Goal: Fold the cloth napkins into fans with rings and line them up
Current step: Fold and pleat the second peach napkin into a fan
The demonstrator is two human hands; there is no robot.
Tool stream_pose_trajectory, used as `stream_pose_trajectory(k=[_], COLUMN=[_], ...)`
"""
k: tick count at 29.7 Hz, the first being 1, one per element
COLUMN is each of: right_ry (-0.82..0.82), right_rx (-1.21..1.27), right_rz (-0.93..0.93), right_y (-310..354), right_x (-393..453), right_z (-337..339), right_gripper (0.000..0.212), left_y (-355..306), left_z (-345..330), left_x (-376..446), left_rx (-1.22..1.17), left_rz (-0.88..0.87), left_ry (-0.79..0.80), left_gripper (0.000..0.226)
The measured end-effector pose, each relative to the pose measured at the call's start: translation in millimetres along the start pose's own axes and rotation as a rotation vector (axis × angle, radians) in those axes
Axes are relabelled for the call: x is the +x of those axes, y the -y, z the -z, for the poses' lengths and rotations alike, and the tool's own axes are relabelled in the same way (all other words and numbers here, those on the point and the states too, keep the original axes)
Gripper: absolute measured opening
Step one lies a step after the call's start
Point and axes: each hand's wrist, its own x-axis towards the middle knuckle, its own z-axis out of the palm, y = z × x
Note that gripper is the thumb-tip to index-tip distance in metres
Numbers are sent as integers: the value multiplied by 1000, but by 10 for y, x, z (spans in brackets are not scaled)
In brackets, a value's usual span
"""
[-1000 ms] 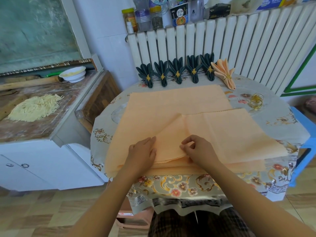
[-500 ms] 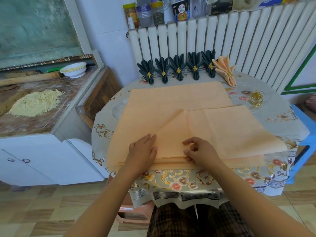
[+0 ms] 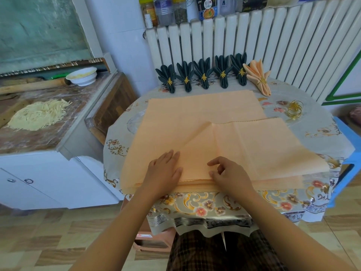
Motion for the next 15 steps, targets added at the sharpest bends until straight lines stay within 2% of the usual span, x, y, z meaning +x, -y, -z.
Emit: stream_pose_trajectory(k=[10, 15], right_ry=[-61, -45], right_rx=[6, 1], right_rz=[34, 55], right_y=[-78, -100], right_x=[-83, -101], right_z=[-63, -44], right_gripper=[19, 23], left_y=[-130, -185], left_z=[47, 6], left_x=[129, 162], left_rx=[-51, -24], left_rz=[-16, -9], left_ry=[-71, -31], left_gripper=[55, 59])
